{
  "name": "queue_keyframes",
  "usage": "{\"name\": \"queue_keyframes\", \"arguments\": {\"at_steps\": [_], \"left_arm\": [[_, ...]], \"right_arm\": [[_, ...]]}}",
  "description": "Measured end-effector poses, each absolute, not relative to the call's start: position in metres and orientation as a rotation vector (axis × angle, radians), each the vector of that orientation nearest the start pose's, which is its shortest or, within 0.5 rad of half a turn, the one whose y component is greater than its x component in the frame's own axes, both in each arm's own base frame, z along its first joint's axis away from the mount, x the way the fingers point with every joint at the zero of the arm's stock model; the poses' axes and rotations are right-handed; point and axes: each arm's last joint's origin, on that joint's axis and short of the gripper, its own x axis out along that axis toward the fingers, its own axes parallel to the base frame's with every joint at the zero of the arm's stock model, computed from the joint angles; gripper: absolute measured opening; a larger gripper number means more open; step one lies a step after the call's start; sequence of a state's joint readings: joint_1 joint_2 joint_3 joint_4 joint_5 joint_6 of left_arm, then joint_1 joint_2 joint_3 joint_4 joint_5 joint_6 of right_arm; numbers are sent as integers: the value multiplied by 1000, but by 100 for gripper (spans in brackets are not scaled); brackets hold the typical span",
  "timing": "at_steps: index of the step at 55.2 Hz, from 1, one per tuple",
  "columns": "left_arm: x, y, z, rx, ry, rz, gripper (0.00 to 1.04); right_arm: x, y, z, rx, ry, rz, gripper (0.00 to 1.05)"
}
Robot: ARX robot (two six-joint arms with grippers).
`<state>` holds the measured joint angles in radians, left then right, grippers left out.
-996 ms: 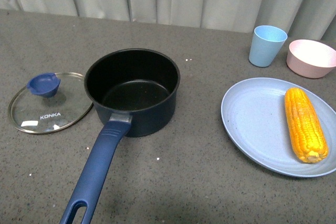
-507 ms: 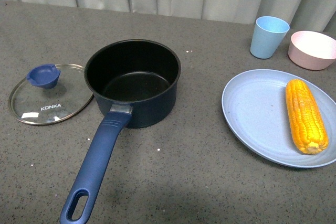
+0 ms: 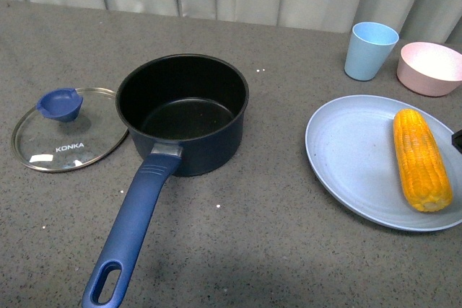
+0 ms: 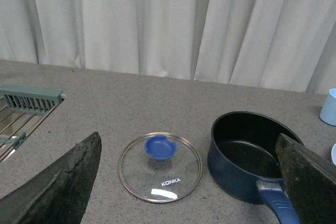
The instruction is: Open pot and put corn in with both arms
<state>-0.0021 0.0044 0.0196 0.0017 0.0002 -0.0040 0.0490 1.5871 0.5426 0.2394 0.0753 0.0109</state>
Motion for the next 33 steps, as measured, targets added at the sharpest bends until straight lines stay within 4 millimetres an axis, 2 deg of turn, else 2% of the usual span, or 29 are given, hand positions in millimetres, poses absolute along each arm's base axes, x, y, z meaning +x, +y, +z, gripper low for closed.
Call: {"name": "queue_keyframes", "arguments": {"at_steps": [17,33], "left_arm": [[97,0,170,-4,-17,-2,98],[97,0,170,-4,-17,-2,98]], "right_arm": [[289,23,82,-1,938,-49,95],[300,36,67,2,984,-31,95]]}}
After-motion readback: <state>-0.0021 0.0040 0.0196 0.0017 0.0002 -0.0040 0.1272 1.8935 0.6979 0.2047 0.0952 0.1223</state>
